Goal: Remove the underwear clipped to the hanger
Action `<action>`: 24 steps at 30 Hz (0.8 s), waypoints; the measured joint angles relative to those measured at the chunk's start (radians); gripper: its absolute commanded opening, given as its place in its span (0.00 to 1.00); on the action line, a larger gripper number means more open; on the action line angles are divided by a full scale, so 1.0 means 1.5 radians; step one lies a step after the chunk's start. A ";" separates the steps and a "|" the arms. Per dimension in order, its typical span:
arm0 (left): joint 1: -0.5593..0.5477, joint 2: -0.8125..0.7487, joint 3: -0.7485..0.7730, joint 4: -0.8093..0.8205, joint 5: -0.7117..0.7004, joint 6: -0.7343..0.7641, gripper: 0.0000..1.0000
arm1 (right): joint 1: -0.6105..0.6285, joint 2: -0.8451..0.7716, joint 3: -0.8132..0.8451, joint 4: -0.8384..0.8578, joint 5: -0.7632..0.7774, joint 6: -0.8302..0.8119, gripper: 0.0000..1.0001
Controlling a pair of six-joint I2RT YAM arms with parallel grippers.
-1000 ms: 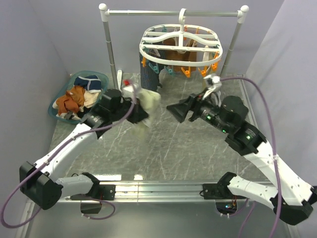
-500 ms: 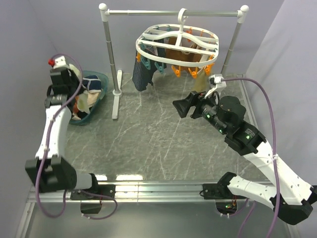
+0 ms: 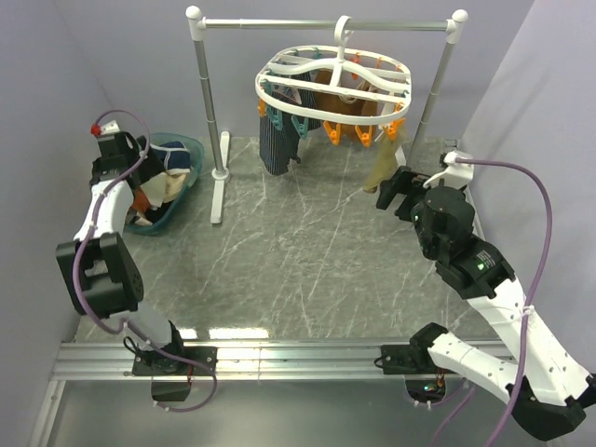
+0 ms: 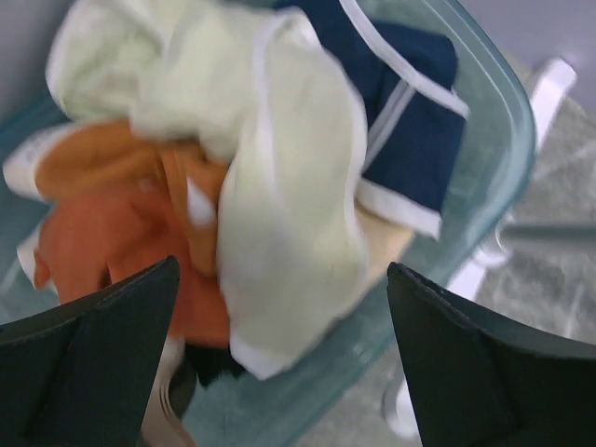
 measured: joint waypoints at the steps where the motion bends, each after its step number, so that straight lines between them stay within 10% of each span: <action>1: -0.004 -0.016 -0.017 -0.002 0.004 -0.001 0.99 | -0.014 0.000 0.000 -0.006 0.012 0.002 0.99; 18: -0.287 -0.365 -0.196 0.008 0.149 -0.053 0.99 | -0.132 0.150 -0.139 0.322 -0.133 -0.160 0.90; 24: -0.384 -0.372 -0.259 0.007 0.183 -0.062 1.00 | -0.166 0.235 -0.111 0.409 -0.117 -0.163 0.65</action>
